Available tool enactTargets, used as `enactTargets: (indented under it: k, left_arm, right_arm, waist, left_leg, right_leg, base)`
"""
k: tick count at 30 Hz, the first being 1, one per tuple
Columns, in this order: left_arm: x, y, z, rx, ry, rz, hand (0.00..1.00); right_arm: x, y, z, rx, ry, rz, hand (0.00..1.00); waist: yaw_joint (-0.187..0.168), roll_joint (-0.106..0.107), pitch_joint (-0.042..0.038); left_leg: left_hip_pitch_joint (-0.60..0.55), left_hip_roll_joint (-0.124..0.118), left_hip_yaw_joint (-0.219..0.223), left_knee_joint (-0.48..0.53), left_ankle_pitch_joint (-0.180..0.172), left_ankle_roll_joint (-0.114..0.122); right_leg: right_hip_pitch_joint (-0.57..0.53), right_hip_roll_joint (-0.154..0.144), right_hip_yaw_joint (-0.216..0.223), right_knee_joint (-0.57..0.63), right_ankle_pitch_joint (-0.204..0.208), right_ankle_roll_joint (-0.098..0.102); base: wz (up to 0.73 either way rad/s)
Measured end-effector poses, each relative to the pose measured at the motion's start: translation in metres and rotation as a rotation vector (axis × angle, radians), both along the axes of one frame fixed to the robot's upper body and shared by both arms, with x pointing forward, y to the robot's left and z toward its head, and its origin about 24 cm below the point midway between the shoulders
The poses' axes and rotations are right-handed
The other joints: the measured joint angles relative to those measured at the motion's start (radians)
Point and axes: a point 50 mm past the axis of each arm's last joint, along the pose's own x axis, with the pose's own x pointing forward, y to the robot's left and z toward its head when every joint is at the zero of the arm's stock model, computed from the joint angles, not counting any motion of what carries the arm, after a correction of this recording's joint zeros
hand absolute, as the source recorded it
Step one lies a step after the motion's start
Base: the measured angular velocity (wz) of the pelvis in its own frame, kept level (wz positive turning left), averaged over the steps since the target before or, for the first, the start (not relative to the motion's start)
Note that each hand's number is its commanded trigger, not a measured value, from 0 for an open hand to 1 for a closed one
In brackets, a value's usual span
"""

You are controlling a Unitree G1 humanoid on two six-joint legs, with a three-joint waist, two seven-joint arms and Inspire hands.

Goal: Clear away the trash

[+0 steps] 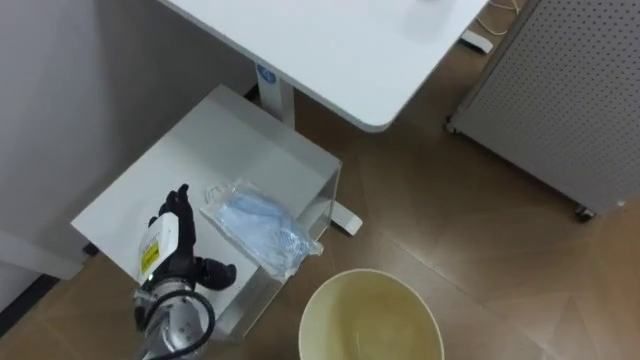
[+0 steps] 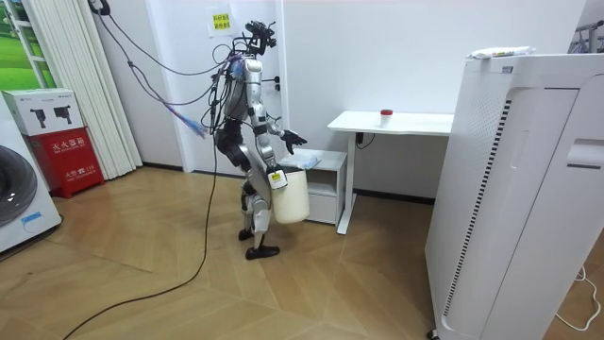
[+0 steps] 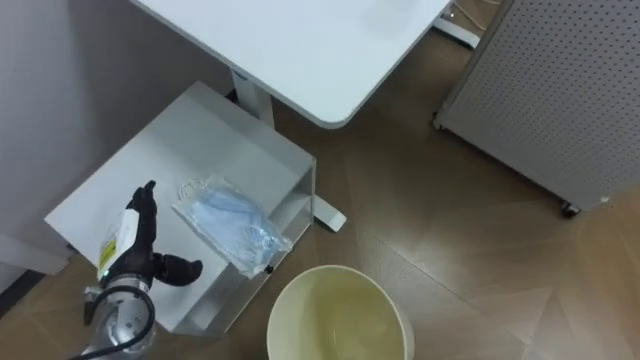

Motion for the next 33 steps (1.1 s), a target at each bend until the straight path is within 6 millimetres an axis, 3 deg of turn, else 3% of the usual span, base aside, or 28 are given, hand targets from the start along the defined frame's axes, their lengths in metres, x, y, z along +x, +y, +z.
enactTargets:
  k: [7,12,20,33]
  left_arm:
    - [0.002,-0.009,0.002,0.104,-0.015,-0.091,0.0]
    - [0.014,-0.011,0.019,0.151,-0.089,-0.09,0.0]
    - [0.014,-0.016,0.019,0.213,-0.08,-0.121,0.0]
    - [0.021,-0.019,0.022,0.291,-0.03,-0.171,0.0]
  right_arm:
    - [0.001,-0.002,0.001,0.03,-0.007,-0.048,1.0]
    - [0.004,-0.003,0.003,0.05,-0.028,-0.07,1.0]
    - [0.01,-0.002,0.007,0.075,-0.059,-0.052,1.0]
    - [0.025,0.001,0.02,0.146,-0.156,-0.024,1.0]
  waist:
    - [-0.004,0.018,0.0102]
    - [-0.026,0.03,0.0097]
    - [-0.057,0.036,0.0114]
    - [-0.082,0.043,0.0112]
  left_leg:
    - [-0.031,0.023,-0.007,0.068,-0.033,-0.004]
    - [-0.087,0.03,-0.004,0.127,-0.051,-0.001]
    - [-0.123,0.033,0.007,0.206,-0.089,0.002]
    - [-0.275,0.078,0.003,0.344,-0.124,-0.011]
  right_leg:
    - [-0.013,0.004,-0.013,0.029,-0.019,-0.008]
    - [-0.064,0.002,-0.015,0.089,-0.039,-0.011]
    - [-0.115,-0.016,-0.006,0.2,-0.093,-0.014]
    - [-0.254,-0.013,-0.019,0.319,-0.127,-0.046]
  base:
    - [0.0]
    - [0.0]
    - [0.02]
    - [0.0]
